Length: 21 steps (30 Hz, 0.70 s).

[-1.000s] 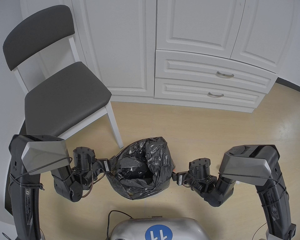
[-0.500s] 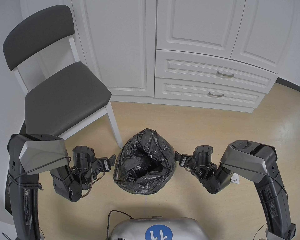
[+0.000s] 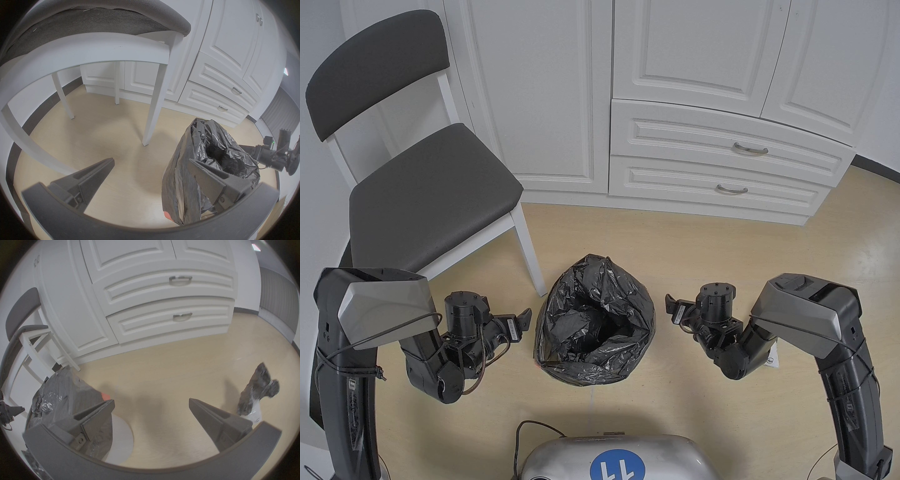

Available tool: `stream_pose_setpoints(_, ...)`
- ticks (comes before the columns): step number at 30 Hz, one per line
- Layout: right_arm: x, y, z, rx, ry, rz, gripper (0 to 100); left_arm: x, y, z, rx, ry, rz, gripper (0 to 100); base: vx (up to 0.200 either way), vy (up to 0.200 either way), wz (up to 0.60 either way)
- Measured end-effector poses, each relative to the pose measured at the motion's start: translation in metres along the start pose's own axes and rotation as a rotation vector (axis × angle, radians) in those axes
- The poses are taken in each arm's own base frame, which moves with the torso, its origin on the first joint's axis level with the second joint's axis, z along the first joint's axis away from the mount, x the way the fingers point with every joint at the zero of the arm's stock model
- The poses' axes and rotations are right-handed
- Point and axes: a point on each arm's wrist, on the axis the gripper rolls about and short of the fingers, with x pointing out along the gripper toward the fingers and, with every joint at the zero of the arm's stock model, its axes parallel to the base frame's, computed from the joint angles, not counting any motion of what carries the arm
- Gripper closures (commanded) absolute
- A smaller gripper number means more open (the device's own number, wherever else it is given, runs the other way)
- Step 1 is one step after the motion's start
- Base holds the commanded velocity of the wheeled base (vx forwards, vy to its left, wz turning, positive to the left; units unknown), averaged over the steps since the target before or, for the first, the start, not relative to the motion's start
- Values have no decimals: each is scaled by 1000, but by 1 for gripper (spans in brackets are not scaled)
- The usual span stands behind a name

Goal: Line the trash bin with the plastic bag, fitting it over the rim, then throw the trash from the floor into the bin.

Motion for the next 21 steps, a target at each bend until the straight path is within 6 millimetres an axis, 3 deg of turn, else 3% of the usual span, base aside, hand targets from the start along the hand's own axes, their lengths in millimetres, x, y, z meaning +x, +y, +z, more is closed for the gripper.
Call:
stream_pose_setpoints(7,-18,11,36,-172,-41,10,0,-6,1,7,-3,-16,0,0,0,0,0)
stream_pose_setpoints(11,-35,29,43,-268,43,31,0,-13,0,13,-3,-27,-8,0,0,0,0)
stream_pose_setpoints(18,-75,79,46,-447,204,115,0,-27,-3,26,1,-53,-23,0,0,0,0)
stream_pose_setpoints(21,-93,111,52,-528,181,188,0,-34,-4,32,2,-69,-28,0,0,0,0)
